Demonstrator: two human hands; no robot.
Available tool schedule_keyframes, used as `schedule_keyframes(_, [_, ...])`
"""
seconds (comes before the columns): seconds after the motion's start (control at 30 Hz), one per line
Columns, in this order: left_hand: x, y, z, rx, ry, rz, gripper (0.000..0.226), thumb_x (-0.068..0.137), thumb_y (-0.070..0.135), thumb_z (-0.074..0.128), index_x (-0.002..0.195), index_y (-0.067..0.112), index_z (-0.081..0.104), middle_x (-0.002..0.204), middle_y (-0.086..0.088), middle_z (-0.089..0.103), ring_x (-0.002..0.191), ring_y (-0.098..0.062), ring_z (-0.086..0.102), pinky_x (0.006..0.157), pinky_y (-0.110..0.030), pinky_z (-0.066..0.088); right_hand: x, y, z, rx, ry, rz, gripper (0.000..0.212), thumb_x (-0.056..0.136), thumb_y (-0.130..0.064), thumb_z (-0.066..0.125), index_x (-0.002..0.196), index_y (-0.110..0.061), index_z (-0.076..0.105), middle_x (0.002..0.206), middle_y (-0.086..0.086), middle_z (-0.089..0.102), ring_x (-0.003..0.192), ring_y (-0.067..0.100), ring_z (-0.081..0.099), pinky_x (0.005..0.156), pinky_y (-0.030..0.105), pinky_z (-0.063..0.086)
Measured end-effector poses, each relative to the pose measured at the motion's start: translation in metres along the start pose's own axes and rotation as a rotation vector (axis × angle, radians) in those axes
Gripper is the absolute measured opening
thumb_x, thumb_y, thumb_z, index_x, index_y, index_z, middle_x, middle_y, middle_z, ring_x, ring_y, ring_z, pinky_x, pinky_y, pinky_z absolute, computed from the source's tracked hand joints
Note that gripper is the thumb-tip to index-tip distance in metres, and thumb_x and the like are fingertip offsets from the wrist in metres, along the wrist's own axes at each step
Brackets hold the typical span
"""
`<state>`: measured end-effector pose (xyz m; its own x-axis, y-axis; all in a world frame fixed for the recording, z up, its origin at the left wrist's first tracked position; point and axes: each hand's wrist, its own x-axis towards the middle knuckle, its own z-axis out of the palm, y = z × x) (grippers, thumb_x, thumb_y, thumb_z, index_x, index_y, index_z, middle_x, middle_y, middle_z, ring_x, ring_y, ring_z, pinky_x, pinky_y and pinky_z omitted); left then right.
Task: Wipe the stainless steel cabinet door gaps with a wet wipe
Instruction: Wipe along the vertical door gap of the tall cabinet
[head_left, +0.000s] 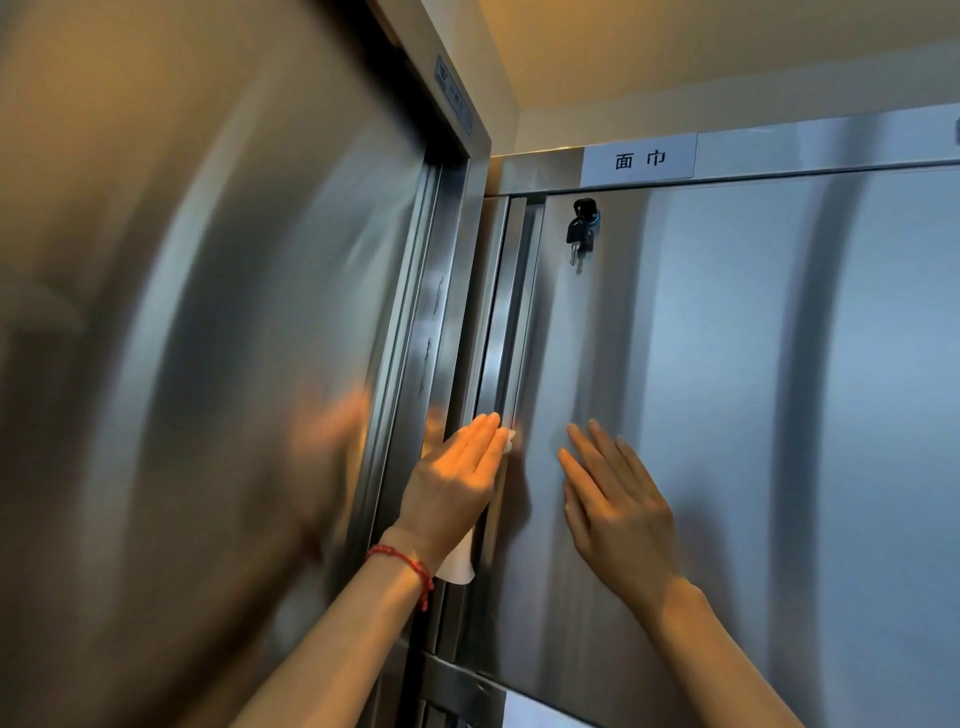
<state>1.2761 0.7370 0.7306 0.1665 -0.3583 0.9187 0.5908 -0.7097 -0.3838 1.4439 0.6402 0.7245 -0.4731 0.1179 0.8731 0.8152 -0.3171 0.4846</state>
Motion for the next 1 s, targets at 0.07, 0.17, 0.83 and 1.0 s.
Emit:
schedule_keyframes(0.07, [0.0, 0.001, 0.003, 0.003, -0.031, -0.014, 0.044, 0.057, -0.009, 0.082, 0.099, -0.002, 0.071, 0.102, -0.018, 0.07, 0.093, -0.026, 0.069, 0.07, -0.045, 0.058, 0.001, -0.001, -0.001, 0.004, -0.014, 0.005, 0.048, 0.101, -0.024, 0.027, 0.113, -0.004, 0.069, 0.127, 0.014, 0.06, 0.122, 0.032, 0.053, 0.103, 0.047, 0.04])
schedule_keyframes(0.17, [0.003, 0.0, 0.007, 0.019, -0.031, -0.014, 0.044, 0.056, -0.008, 0.082, 0.098, -0.002, 0.071, 0.101, -0.017, 0.07, 0.093, -0.025, 0.069, 0.073, -0.043, 0.057, 0.001, -0.001, -0.003, 0.012, -0.023, 0.007, 0.053, 0.102, -0.026, 0.022, 0.112, -0.004, 0.069, 0.126, 0.015, 0.06, 0.121, 0.033, 0.054, 0.1, 0.049, 0.043])
schedule_keyframes(0.83, [0.0, 0.0, 0.036, 0.16, -0.27, -0.044, 0.056, 0.061, 0.003, 0.082, 0.114, 0.002, 0.066, 0.119, -0.014, 0.064, 0.113, -0.023, 0.06, 0.088, -0.035, 0.052, 0.003, -0.003, -0.005, 0.021, -0.017, 0.035, 0.039, 0.093, -0.018, 0.038, 0.111, -0.004, 0.07, 0.126, 0.014, 0.061, 0.121, 0.031, 0.054, 0.101, 0.049, 0.042])
schedule_keyframes(1.0, [-0.004, 0.005, 0.034, 0.146, -0.261, -0.211, 0.043, 0.088, 0.011, 0.037, 0.125, -0.003, 0.055, 0.13, -0.018, 0.055, 0.123, -0.032, 0.051, 0.093, -0.051, 0.046, 0.002, -0.002, -0.005, 0.027, -0.021, 0.034, 0.042, 0.095, -0.019, 0.035, 0.111, -0.004, 0.07, 0.126, 0.014, 0.061, 0.121, 0.031, 0.054, 0.102, 0.049, 0.041])
